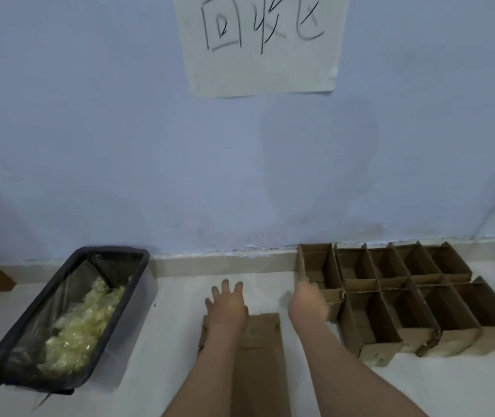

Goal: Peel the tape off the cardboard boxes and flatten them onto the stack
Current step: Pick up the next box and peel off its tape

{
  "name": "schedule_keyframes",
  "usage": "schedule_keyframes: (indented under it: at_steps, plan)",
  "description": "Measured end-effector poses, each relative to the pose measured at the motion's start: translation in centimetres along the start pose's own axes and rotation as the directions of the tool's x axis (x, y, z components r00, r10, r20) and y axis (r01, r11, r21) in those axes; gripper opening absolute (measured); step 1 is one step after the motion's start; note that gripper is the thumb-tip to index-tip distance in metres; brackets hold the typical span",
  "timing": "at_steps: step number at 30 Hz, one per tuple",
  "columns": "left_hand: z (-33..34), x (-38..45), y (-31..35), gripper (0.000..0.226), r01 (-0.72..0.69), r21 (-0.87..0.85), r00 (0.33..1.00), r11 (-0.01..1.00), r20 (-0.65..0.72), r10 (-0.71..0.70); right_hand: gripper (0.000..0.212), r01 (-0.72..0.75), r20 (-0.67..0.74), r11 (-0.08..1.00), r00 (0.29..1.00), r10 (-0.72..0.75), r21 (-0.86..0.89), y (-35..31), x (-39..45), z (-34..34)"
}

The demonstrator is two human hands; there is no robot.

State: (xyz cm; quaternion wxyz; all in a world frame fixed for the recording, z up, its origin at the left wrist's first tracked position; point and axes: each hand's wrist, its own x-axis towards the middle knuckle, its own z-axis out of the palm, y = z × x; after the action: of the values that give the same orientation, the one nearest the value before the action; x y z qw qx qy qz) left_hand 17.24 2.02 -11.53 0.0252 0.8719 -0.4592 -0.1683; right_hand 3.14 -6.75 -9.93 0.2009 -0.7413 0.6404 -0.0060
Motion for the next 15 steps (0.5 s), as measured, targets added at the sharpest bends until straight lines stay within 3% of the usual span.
schedule_keyframes:
  at_steps: [4,8,15]
  plan:
    - [-2.7,2.0,5.5,0.061,-0.222,0.000,0.975,0.975,0.013,0.222,0.041,0.073,0.039,0.997,0.997,-0.072,-0.034,2.0,3.0,-3.8]
    - [-2.1,3.0,9.2,0.063,-0.371,0.023,0.923,0.928,0.115,0.367,0.043,0.111,0.179,0.991,0.979,-0.097,-0.072,4.9,4.3,-1.5]
    - [1.0,3.6,10.5,0.060,-0.448,0.031,0.877,0.894,0.211,0.432,0.024,0.029,0.109,0.998,0.993,-0.036,0.062,5.0,4.4,0.9]
